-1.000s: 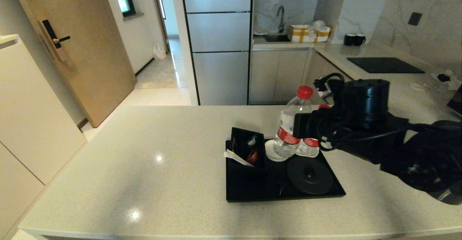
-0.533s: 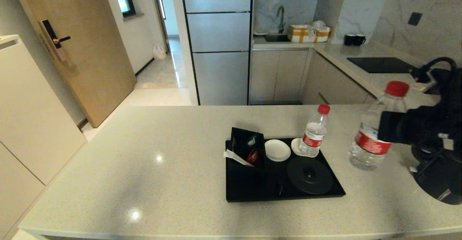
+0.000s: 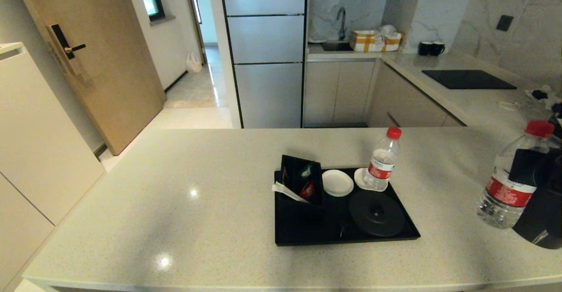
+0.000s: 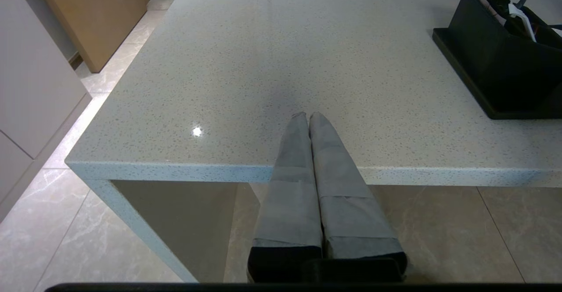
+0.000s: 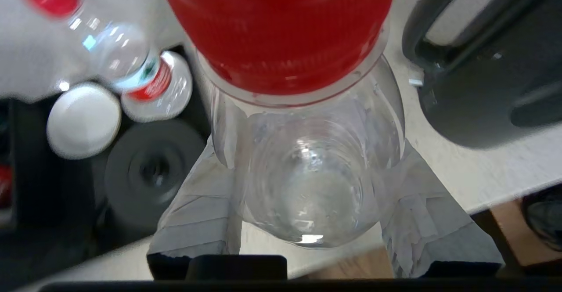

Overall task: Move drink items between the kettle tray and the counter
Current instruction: Place it on the right

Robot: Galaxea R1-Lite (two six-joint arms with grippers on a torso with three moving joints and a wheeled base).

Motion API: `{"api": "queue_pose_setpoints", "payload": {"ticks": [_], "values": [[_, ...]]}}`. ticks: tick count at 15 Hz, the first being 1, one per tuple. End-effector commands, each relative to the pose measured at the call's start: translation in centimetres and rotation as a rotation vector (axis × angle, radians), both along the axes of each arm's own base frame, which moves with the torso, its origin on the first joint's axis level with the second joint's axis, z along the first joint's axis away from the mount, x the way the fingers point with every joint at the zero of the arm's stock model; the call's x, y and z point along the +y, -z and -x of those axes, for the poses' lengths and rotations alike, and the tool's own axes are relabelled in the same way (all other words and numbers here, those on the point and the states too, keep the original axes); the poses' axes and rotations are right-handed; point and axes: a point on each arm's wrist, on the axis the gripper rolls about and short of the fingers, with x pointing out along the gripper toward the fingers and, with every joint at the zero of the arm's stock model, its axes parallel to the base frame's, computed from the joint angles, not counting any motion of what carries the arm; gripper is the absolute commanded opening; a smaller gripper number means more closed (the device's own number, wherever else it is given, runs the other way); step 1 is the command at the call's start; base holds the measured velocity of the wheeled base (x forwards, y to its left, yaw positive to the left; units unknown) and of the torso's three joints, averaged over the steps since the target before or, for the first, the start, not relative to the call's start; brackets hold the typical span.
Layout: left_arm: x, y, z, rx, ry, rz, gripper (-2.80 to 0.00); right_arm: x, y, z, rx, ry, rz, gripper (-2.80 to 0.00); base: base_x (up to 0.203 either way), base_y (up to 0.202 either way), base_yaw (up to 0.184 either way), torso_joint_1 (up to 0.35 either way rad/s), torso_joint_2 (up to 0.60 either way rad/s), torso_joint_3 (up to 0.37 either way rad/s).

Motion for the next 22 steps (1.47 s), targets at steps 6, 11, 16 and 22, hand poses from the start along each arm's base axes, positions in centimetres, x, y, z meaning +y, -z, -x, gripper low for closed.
{"api": "queue_pose_setpoints", "payload": {"ticks": [6, 11, 16, 22], "values": [[0.0, 0.0, 0.0, 0.001, -0.001, 0.0, -2.8, -1.2, 10.2, -7.1, 0.009, 0.015, 0.043, -2.8, 0.0, 0.0, 0.0, 0.0, 0.0, 0.0], [0.0, 0.0, 0.0, -0.002, -0.001, 0.0, -2.8, -1.3, 15.1, -7.2, -0.036, 0.03, 0.099, -2.8, 0.0, 0.0, 0.0, 0.0, 0.0, 0.0], [0.0, 0.0, 0.0, -0.002, -0.001, 0.0, -2.8, -1.3, 15.5, -6.9, -0.028, 0.064, 0.083, -2.8, 0.0, 0.0, 0.0, 0.0, 0.0, 0.0], [0.0, 0.0, 0.0, -0.001, -0.001, 0.0, -2.8, -1.1, 15.0, -6.4, -0.061, 0.07, 0.1, 0.0, 0.0, 0.0, 0.0, 0.0, 0.0, 0.0]]}}
